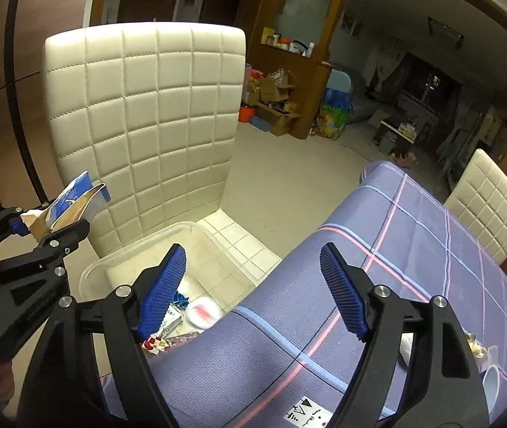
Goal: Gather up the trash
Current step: 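Open the right tool to drop the cap while the left tool releases the box into the bin, then grasp the white tissue with the left tool while the right tool grasps the blue bowl, then carry the tissue and blue bowl to the bin and open both tools over it, then grasp the clear round lid with the left tool while the right tool grasps the brown medicine bottle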
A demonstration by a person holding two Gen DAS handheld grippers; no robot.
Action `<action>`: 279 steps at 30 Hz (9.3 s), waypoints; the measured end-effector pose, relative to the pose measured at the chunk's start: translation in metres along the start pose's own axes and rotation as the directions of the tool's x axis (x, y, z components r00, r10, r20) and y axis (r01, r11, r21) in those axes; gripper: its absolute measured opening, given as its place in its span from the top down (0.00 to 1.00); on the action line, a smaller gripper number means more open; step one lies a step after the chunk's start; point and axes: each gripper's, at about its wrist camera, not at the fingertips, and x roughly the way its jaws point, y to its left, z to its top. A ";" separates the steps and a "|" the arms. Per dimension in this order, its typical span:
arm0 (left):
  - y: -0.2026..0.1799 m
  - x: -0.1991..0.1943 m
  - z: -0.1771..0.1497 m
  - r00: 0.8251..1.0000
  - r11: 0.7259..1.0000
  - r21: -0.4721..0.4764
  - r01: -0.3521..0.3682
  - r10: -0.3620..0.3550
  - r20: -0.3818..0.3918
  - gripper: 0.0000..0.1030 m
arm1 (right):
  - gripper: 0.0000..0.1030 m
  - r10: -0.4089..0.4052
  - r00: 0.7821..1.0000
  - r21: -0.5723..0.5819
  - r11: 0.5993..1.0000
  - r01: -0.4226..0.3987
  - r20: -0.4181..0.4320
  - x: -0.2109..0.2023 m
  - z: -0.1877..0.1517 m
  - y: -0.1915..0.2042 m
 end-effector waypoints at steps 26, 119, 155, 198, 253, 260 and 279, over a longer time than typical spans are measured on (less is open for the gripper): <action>-0.038 0.004 0.006 0.998 0.996 0.072 0.046 -0.048 0.027 0.68 | 0.26 0.010 0.999 0.076 0.997 -0.007 -0.042 0.002 -0.033 -0.027; -0.311 -0.019 -0.007 0.934 0.811 0.466 0.353 -0.332 -0.130 0.61 | 0.28 -0.230 0.955 0.480 0.827 0.294 -0.189 -0.073 -0.190 -0.272; -0.227 -0.086 0.024 0.914 0.845 0.407 0.346 -0.402 0.057 0.61 | 0.27 -0.190 0.981 0.320 0.928 0.193 -0.042 -0.102 -0.108 -0.192; 0.012 -0.015 0.024 0.996 0.999 0.039 0.009 -0.012 0.087 0.61 | 0.17 -0.015 1.000 0.016 1.000 0.015 -0.020 -0.019 -0.003 -0.008; -0.158 -0.017 0.007 0.942 0.910 0.242 0.336 -0.331 -0.061 0.22 | 0.08 -0.260 0.958 0.334 0.898 0.286 -0.122 -0.065 -0.115 -0.189; -0.219 -0.023 -0.005 0.923 0.863 0.329 0.384 -0.370 -0.108 0.22 | 0.20 -0.216 0.958 0.406 0.872 0.275 -0.186 -0.051 -0.141 -0.225; -0.314 -0.007 -0.026 0.916 0.789 0.465 0.401 -0.336 -0.221 0.15 | 0.55 -0.121 0.965 0.459 0.861 0.220 -0.234 -0.037 -0.186 -0.259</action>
